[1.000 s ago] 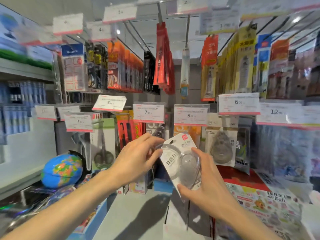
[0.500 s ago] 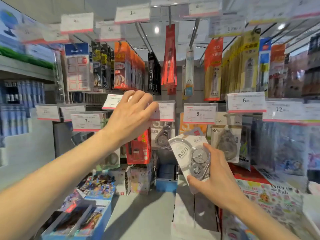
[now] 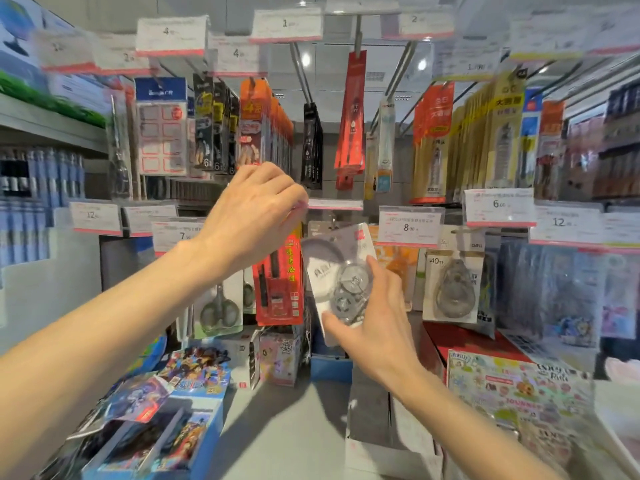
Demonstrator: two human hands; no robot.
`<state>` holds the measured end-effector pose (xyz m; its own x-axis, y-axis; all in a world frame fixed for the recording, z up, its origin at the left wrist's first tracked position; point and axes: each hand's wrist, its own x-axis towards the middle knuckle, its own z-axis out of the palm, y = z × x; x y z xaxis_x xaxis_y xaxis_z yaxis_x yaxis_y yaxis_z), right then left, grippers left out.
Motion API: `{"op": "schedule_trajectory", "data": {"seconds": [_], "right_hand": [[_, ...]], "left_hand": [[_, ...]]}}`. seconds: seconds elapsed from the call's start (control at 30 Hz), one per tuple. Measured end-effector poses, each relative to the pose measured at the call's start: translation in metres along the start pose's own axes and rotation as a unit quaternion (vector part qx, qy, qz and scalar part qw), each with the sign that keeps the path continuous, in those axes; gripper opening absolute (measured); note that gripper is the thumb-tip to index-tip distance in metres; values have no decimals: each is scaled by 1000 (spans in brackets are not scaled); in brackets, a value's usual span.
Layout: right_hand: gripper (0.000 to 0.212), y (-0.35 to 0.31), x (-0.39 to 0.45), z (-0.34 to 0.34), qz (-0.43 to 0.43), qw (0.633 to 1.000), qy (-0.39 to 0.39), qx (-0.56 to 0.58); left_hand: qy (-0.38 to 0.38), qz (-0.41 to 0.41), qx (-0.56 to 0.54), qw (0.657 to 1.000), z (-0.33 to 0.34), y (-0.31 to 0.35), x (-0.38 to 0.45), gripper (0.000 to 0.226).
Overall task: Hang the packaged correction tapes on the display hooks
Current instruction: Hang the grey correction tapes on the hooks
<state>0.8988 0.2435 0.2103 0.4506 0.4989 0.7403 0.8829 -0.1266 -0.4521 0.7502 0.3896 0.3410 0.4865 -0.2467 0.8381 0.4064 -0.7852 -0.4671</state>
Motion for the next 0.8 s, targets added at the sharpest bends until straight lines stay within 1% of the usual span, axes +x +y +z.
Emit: {"op": "schedule_trajectory", "data": {"seconds": [0.1, 0.37, 0.5, 0.6, 0.67, 0.77, 0.8], "right_hand": [[102, -14, 12, 12, 34, 999, 21, 13], [102, -26, 25, 31, 66, 997, 46, 17], [104, -27, 29, 35, 87, 995, 46, 9], [102, -24, 32, 40, 107, 994, 28, -18], [93, -22, 38, 45, 128, 990, 14, -52], [59, -21, 49, 49, 146, 985, -16, -94], [52, -21, 51, 48, 146, 983, -33, -107]], "left_hand": [[3, 2, -7, 1000, 0, 1, 0, 23], [12, 5, -13, 1000, 2, -1, -3, 22], [16, 6, -16, 1000, 2, 0, -3, 18], [22, 8, -22, 999, 2, 1, -4, 16], [24, 9, -24, 999, 2, 1, -5, 16], [25, 9, -23, 999, 2, 2, -5, 16], [24, 10, -23, 999, 2, 2, -5, 16]]}}
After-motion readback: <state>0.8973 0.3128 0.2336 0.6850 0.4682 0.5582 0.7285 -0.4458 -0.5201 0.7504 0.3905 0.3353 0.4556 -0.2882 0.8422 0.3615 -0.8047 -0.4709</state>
